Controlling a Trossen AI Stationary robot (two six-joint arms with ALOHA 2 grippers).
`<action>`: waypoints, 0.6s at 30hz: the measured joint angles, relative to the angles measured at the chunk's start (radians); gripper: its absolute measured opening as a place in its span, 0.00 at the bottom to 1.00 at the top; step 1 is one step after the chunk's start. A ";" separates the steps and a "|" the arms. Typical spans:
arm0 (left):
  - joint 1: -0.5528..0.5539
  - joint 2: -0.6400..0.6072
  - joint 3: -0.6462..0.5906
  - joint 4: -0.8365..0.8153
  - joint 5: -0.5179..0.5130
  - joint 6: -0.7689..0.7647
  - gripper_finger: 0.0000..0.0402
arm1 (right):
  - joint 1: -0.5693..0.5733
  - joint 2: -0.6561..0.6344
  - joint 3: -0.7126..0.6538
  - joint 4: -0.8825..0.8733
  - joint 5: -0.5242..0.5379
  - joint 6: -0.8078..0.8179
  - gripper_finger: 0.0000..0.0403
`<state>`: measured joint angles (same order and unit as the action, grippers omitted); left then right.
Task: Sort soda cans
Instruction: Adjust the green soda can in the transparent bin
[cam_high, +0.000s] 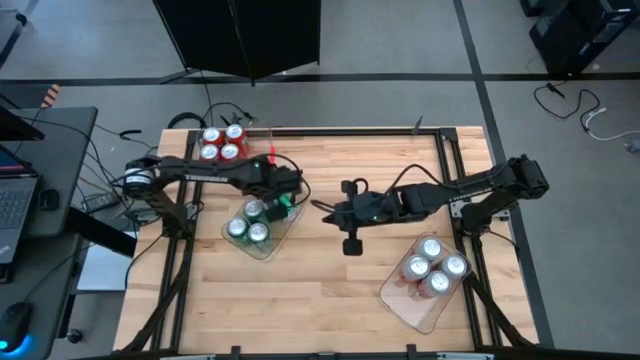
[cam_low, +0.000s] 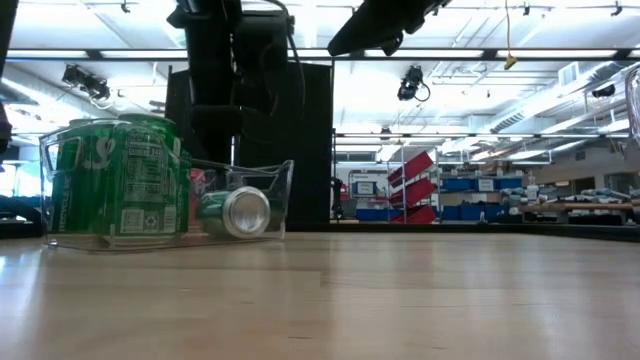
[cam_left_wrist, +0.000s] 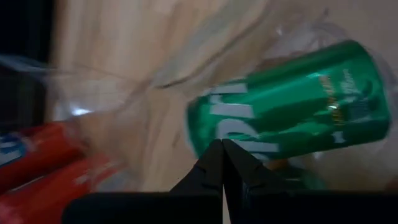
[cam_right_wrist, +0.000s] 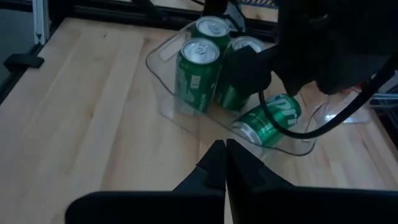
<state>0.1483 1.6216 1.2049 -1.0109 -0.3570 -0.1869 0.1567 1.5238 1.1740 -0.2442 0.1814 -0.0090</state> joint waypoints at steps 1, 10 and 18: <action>-0.007 0.011 0.000 0.005 0.014 0.001 0.00 | 0.004 0.000 0.000 -0.007 0.000 0.000 0.00; -0.085 0.088 0.005 0.134 0.065 0.033 0.00 | 0.034 -0.014 0.000 -0.063 0.013 0.007 0.00; -0.200 0.088 0.020 0.205 0.136 0.026 0.00 | 0.058 -0.064 0.000 -0.127 0.049 0.028 0.00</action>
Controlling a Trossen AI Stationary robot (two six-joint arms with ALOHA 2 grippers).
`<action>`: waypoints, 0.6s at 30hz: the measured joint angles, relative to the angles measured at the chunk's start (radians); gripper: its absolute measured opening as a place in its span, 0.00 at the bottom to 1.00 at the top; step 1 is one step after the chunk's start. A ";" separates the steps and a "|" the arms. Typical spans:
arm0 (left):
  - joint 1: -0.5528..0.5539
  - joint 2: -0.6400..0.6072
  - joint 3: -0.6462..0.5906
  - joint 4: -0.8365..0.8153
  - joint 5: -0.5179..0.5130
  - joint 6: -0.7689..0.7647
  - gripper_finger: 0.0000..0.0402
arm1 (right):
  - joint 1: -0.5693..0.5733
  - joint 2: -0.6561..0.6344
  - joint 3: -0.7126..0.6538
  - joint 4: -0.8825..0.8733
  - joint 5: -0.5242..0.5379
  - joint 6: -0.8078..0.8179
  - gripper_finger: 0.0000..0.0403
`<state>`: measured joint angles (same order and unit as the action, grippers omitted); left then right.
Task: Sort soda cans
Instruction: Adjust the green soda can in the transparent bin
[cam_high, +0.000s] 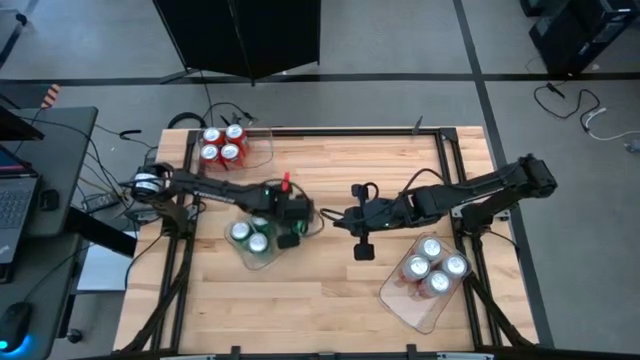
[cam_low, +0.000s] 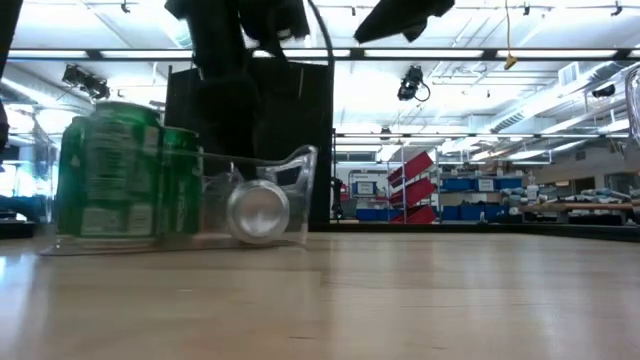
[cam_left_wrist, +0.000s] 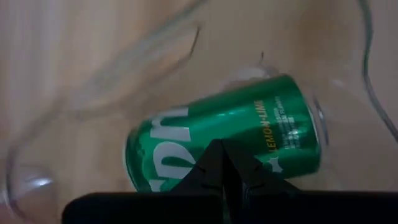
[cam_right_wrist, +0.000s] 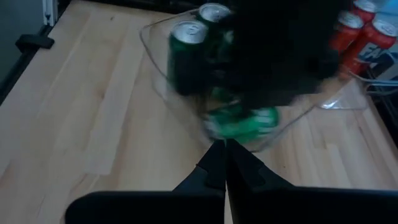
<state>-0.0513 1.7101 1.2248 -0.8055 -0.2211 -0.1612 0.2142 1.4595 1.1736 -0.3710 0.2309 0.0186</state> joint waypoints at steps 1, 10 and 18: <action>-0.020 -0.004 0.012 -0.015 0.005 -0.003 0.00 | 0.004 -0.008 0.000 -0.008 0.008 0.004 0.00; 0.000 -0.076 0.033 -0.129 -0.058 -0.130 0.00 | 0.025 -0.048 0.000 -0.020 0.030 0.007 0.00; 0.113 -0.080 -0.009 -0.039 -0.037 -0.029 0.02 | 0.026 -0.038 0.000 -0.020 0.030 0.007 0.01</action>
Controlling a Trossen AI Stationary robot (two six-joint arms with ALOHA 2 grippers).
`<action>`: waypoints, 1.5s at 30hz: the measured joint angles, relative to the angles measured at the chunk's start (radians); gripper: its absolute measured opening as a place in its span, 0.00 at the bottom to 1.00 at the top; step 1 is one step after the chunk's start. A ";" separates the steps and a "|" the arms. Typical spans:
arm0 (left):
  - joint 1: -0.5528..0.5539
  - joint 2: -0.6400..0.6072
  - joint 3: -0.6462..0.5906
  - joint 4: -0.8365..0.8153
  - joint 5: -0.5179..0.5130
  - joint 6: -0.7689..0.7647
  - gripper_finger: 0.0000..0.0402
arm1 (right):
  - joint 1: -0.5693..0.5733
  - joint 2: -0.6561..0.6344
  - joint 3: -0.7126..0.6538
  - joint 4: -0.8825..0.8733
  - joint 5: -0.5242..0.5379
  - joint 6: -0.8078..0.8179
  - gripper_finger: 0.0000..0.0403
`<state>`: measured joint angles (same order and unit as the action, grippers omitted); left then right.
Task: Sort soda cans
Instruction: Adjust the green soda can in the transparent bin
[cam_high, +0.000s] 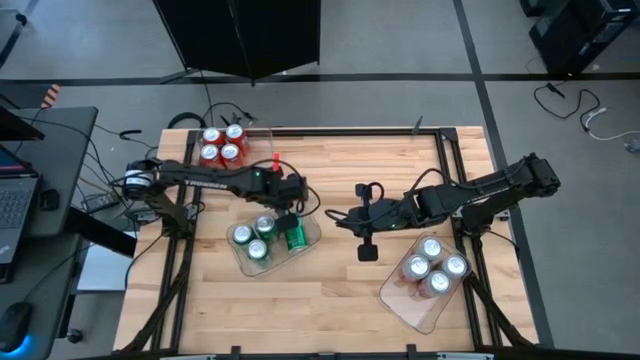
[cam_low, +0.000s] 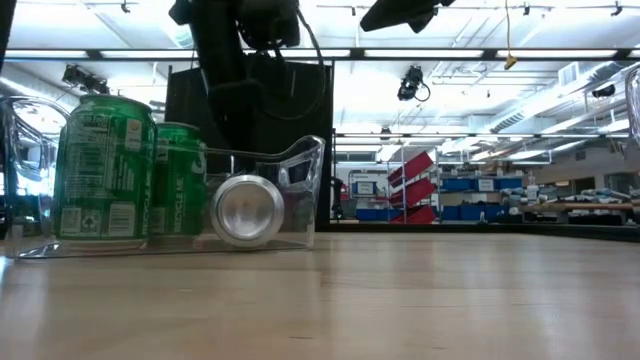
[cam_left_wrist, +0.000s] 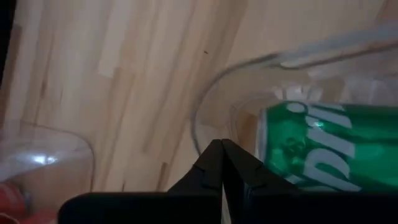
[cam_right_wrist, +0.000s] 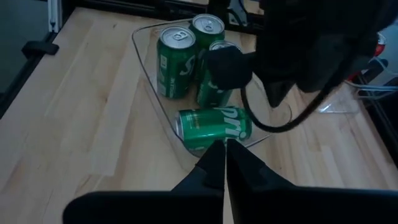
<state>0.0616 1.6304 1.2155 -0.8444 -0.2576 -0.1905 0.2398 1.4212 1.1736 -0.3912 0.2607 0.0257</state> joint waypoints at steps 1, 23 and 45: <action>0.011 -0.001 -0.009 0.012 0.003 0.004 0.02 | 0.000 0.000 0.000 0.000 0.000 0.000 0.01; 0.039 0.098 -0.043 0.093 0.056 0.092 0.01 | 0.064 0.330 -0.066 0.395 -0.214 -0.009 0.00; 0.024 0.076 0.000 0.075 0.180 0.100 0.01 | -0.054 0.458 -0.064 0.512 -0.090 0.087 0.00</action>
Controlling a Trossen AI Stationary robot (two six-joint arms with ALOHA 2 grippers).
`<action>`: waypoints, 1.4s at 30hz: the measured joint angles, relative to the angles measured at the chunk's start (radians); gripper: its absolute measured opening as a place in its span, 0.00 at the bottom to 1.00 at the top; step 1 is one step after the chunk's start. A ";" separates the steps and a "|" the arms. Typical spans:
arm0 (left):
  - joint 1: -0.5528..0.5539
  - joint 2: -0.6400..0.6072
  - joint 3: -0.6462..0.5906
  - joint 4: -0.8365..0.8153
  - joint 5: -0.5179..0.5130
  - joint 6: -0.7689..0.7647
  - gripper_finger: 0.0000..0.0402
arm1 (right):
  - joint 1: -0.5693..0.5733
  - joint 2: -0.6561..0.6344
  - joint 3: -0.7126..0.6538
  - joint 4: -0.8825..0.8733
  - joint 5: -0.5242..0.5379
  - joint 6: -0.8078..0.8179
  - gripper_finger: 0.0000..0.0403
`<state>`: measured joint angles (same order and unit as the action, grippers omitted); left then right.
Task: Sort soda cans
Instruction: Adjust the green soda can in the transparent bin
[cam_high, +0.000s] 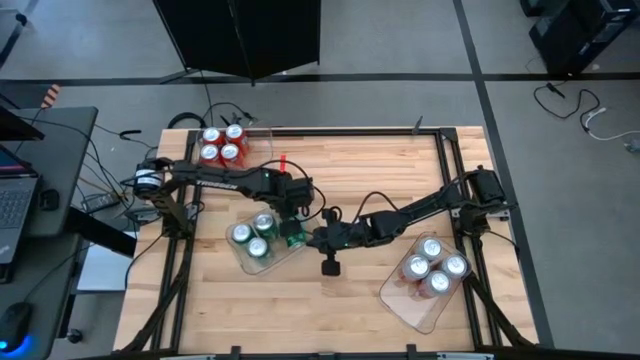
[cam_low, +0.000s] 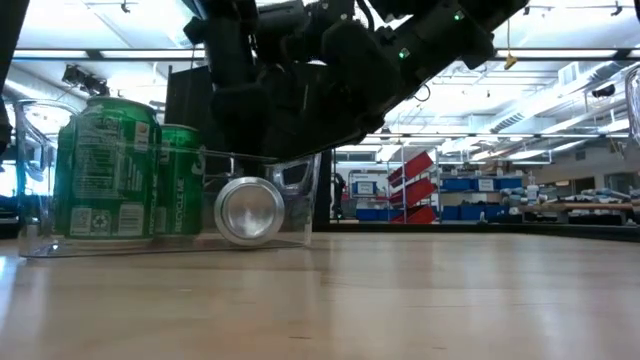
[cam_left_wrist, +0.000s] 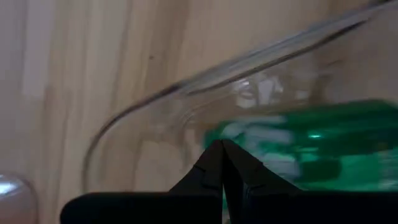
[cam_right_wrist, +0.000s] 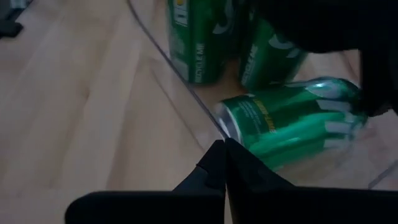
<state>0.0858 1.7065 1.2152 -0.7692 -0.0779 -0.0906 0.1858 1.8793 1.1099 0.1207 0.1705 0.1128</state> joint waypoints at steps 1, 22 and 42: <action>-0.005 0.000 0.012 -0.007 0.007 -0.004 0.01 | -0.002 0.000 0.000 -0.001 0.007 0.000 0.00; 0.024 0.000 -0.047 -0.176 -0.173 -0.229 0.01 | -0.012 0.002 -0.001 -0.010 0.033 -0.002 0.00; 0.001 0.001 -0.011 -0.092 -0.009 -0.151 0.01 | -0.014 0.001 -0.001 -0.016 0.004 -0.003 0.00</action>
<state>0.0868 1.7073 1.2044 -0.8609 -0.0868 -0.2411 0.1719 1.8801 1.1088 0.1051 0.1741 0.1097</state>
